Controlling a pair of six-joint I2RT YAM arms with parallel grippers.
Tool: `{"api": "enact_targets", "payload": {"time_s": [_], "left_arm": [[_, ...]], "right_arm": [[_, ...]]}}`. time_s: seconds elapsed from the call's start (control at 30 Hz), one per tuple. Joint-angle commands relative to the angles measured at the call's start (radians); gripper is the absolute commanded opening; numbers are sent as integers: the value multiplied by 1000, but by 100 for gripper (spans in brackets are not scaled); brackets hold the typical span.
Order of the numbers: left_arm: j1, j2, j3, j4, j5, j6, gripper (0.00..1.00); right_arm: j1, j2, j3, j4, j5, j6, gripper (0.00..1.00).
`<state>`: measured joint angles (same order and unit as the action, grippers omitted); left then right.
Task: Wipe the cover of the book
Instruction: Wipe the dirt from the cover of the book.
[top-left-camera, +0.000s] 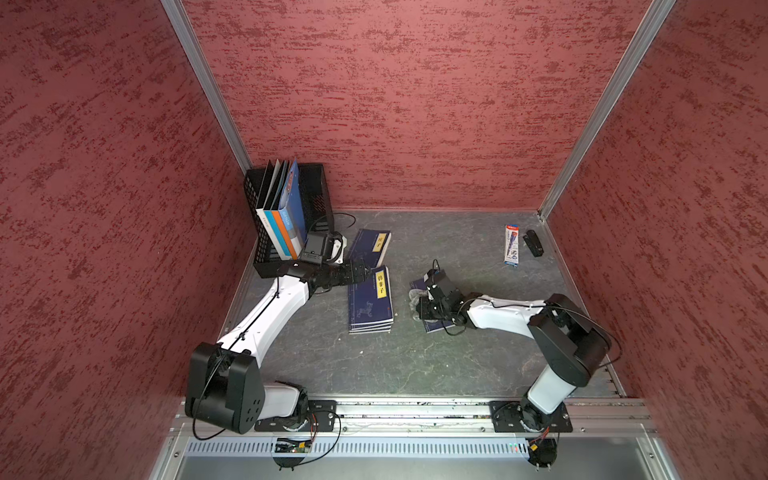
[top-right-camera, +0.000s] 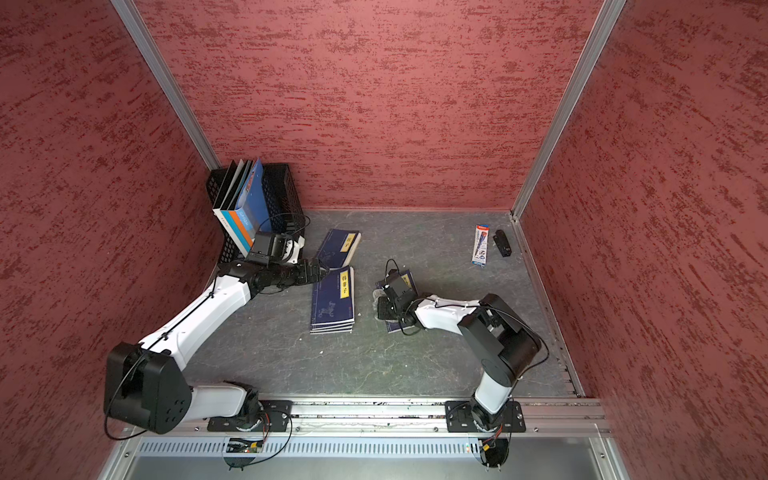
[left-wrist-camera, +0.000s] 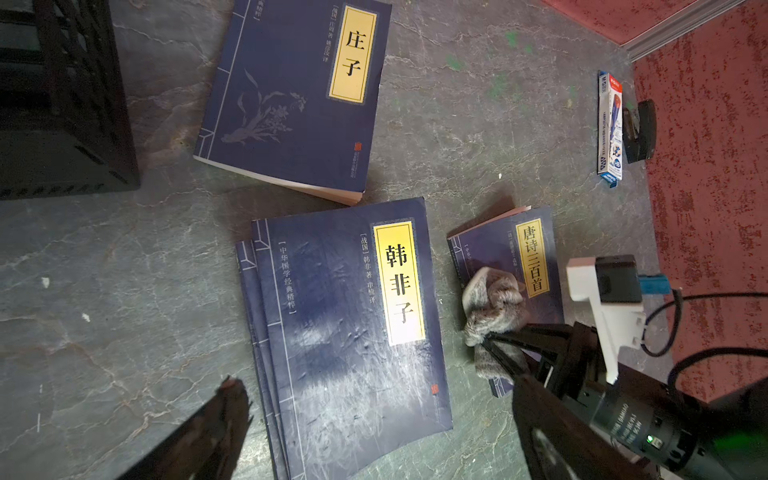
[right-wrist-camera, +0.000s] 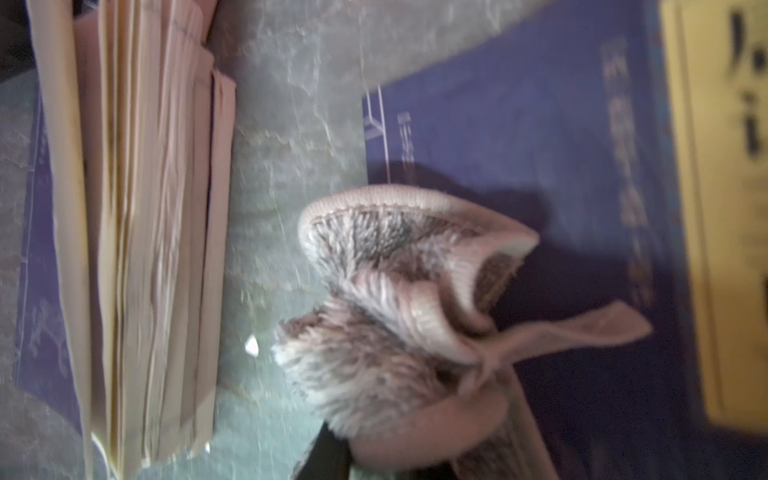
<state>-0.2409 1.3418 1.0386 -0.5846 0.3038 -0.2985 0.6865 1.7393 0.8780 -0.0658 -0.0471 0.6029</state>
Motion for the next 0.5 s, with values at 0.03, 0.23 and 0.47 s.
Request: {"api": "enact_targets", "payload": {"time_s": [0.03, 0.23, 0.47], "left_arm": [[9, -28, 15, -13, -12, 13, 100], [14, -33, 15, -17, -8, 19, 100], [17, -40, 7, -13, -9, 27, 100]], "right_arm": [[-66, 134, 33, -85, 9, -54, 15], [-114, 199, 132, -82, -13, -96, 15], [-114, 21, -84, -106, 15, -48, 16]]}}
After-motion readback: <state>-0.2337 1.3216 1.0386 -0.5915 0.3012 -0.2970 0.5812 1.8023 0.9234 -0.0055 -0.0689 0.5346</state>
